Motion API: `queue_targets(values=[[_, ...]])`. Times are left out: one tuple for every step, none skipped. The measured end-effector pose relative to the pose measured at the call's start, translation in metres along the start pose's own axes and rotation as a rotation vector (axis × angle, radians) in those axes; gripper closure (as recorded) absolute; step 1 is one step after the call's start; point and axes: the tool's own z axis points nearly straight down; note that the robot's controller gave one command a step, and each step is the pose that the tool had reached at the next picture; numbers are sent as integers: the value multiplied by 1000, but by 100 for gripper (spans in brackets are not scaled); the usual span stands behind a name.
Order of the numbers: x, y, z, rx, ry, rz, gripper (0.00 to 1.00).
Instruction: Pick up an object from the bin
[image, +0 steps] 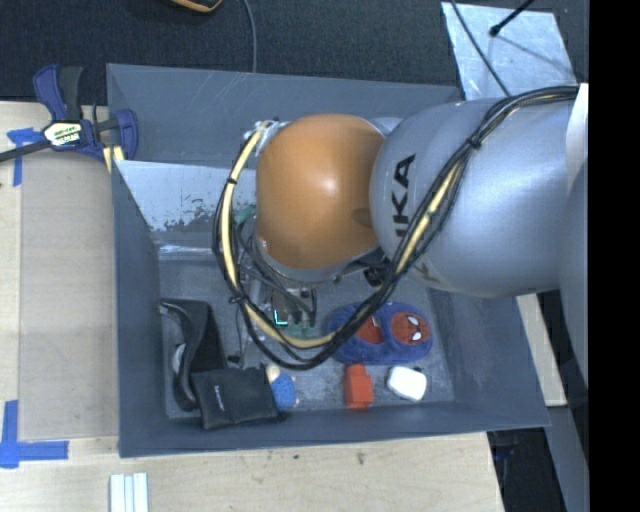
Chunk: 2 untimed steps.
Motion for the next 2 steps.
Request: queue_targets(values=[[18, 17, 118, 0, -9, -289, 0], [1, 5, 113, 1, -9, -706, 0]])
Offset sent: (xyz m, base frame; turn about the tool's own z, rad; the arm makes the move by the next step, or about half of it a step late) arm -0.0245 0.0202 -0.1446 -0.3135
